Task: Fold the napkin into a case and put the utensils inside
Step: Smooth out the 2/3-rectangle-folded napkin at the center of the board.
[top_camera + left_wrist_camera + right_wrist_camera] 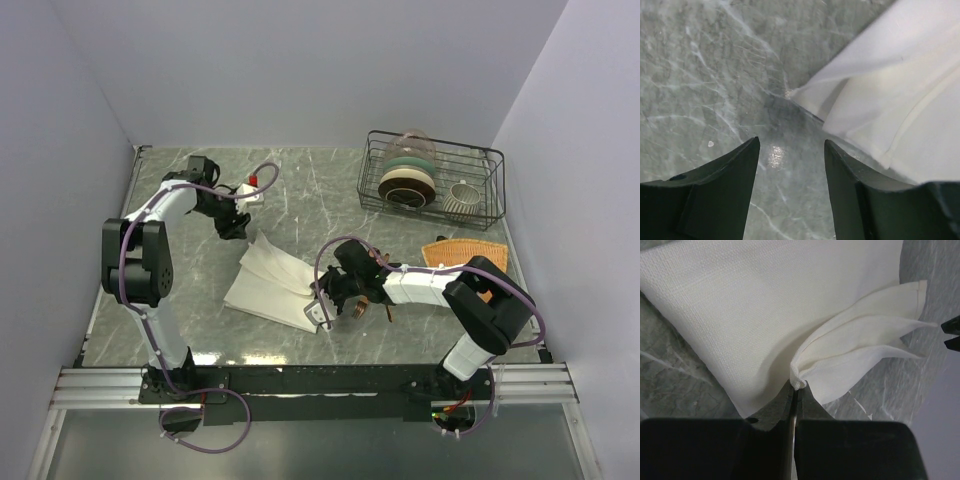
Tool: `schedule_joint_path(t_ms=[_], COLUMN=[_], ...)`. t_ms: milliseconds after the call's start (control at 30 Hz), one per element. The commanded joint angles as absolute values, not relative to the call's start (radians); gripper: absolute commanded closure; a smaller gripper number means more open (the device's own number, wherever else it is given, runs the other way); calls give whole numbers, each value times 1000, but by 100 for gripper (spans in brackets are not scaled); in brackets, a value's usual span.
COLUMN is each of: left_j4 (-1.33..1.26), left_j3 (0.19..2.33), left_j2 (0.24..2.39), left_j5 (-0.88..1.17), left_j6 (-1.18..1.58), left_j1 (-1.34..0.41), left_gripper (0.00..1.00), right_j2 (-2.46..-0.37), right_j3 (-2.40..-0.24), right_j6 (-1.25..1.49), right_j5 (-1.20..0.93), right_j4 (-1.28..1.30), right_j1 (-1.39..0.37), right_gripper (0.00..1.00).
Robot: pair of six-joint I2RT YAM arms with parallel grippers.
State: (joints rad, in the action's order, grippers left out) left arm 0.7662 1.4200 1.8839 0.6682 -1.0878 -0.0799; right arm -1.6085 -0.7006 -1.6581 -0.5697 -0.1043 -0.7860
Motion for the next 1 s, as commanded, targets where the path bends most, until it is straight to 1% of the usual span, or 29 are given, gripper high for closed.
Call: schedule_joint_path(t_ms=[0,200,400,667,700,800,833,933,967], left_j4=[873,839,867,922,923,969,992,1006,1002], left_j3=[1482,1506,1563,1597,1592,1586,1586,1554,1540], left_j2=[1882,1914,1971,2017,2017,2023,2031,2017,2005], left_j5=[696,693,699,706,706,692,684,670,667], left_j6=[-1380,-1420,-1448,-1496,-1506,-1549,-1561,-1568,-1566], left_j1=[-87,-113,-144,-187,-193,-205,-207,-207,-201], left_gripper=[40,39,38,44,46,57,68,82,83], right_j2=[-1600,-1600,-1603,-1606,-1608,-1608,-1605,-1600,-1597], right_j3=[-721,-718,-718,-721,-721,-729,-732,-739,-741], right_j6=[-1655,-1654,-1655,-1657,-1657,-1651,-1649,-1649,-1649], right_j5=[-598,-601,-603,-600,-600,-600,-604,-604,-604], right_j4=[-153,-160,-158,-152,-153,-149,-143,-138,-138], right_j1=[-793,-790,-785,-779,-781,-775,-773,-772,-772], right_gripper=[100,100,100,100,100,100,100,100,100])
